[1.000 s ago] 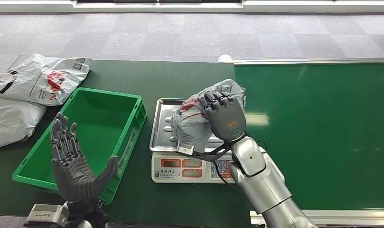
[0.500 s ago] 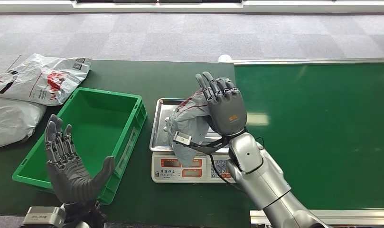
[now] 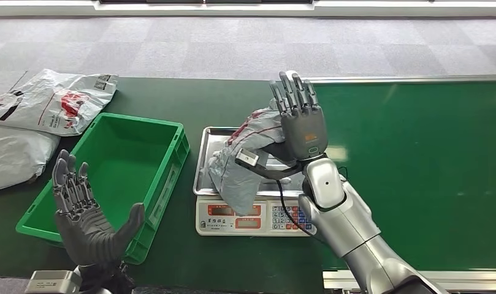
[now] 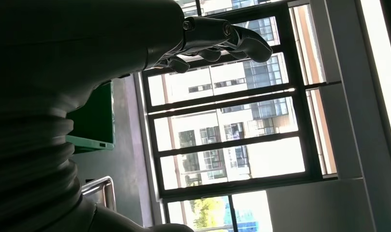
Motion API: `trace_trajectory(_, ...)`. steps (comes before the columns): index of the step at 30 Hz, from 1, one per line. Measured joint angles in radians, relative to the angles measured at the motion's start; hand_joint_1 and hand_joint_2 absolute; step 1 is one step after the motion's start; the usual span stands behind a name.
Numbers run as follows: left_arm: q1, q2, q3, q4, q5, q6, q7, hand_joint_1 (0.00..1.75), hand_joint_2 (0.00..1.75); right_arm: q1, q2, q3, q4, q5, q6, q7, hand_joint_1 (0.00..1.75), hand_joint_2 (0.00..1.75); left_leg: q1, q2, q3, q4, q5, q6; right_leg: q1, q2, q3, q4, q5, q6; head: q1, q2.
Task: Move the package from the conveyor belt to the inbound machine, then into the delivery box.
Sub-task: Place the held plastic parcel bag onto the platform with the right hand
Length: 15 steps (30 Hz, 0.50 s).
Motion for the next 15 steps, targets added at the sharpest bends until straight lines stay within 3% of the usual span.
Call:
trace_trajectory(6, 0.004, 0.006, -0.003, 0.001, 0.000, 0.000, 0.000, 0.00, 1.75, -0.002, 0.001, -0.054, 0.028, -0.052, 0.026, -0.036, 0.00, 0.00, 0.000, 0.000, 0.000, 0.000, 0.000, 0.000, 0.000, 0.000, 0.000, 0.000, 0.000, 0.000, 0.000, 0.000)
trace_trajectory(11, 0.003, 0.010, -0.015, 0.008, 0.003, 0.007, 0.000, 0.00, 1.75, 0.039, 0.002, -0.115, -0.046, -0.058, -0.079, -0.064, 0.00, 0.00, 0.000, 0.000, -0.001, 0.000, 0.000, 0.000, 0.000, -0.001, -0.001, 0.000, 0.000, 0.000, 0.000, 0.000)
trace_trajectory(15, -0.001, 0.013, -0.035, 0.022, 0.006, 0.036, 0.000, 0.00, 1.75, 0.120, 0.031, -0.241, -0.256, -0.048, -0.102, -0.214, 0.00, 0.00, 0.000, 0.000, -0.002, 0.000, 0.000, 0.000, 0.000, -0.001, -0.002, 0.000, 0.000, 0.000, 0.000, 0.000)
